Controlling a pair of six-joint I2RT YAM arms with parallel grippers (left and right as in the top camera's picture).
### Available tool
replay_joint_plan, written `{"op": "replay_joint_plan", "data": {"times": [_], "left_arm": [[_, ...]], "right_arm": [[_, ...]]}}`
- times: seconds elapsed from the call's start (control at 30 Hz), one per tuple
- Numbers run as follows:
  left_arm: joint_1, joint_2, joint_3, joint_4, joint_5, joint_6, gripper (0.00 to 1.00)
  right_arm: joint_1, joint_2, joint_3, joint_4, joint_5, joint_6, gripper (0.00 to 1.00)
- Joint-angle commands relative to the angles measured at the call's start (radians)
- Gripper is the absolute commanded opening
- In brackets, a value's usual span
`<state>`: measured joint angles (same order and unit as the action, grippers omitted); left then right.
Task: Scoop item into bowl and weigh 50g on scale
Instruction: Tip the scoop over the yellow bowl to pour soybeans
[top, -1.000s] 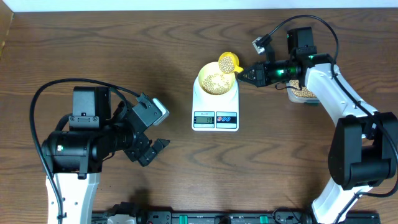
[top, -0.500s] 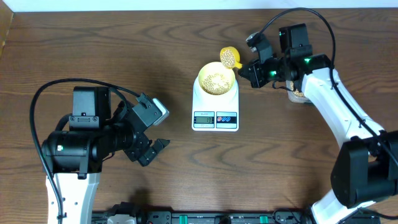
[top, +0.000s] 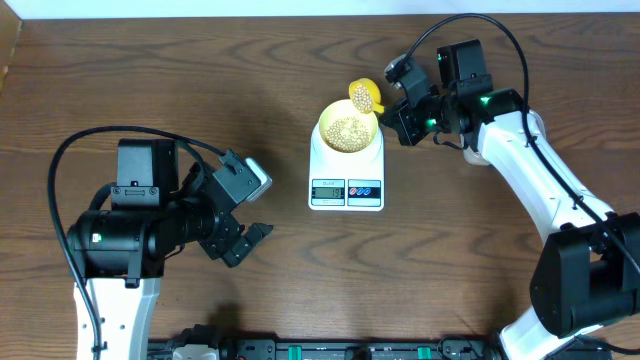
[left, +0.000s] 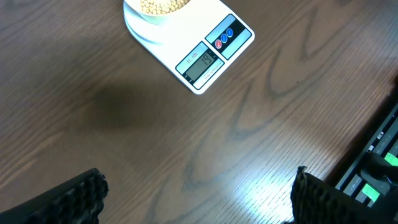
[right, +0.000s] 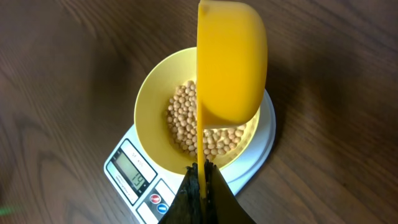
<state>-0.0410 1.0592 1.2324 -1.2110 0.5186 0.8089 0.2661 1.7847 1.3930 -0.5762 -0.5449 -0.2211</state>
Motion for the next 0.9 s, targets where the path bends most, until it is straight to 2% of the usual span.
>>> {"op": "replay_joint_plan", "data": {"times": [0.0,0.33,0.5,0.87], "left_arm": [[0.003,-0.001,0.002,-0.003,0.013,0.005,0.96],[0.003,-0.001,0.002,-0.003,0.013,0.005,0.96],[0.003,-0.001,0.002,-0.003,0.013,0.005,0.96],[0.003,-0.002,0.002,-0.003,0.013,0.005,0.96]], "right_arm": [[0.004,-0.014,0.021,-0.002,-0.003,-0.024,0.01],[0.023,-0.014,0.021,-0.004,-0.002,-0.063,0.01],[0.060,-0.014,0.021,-0.026,0.106,-0.122,0.01],[0.083,-0.014,0.021,-0.029,0.128,-0.154,0.01]]}}
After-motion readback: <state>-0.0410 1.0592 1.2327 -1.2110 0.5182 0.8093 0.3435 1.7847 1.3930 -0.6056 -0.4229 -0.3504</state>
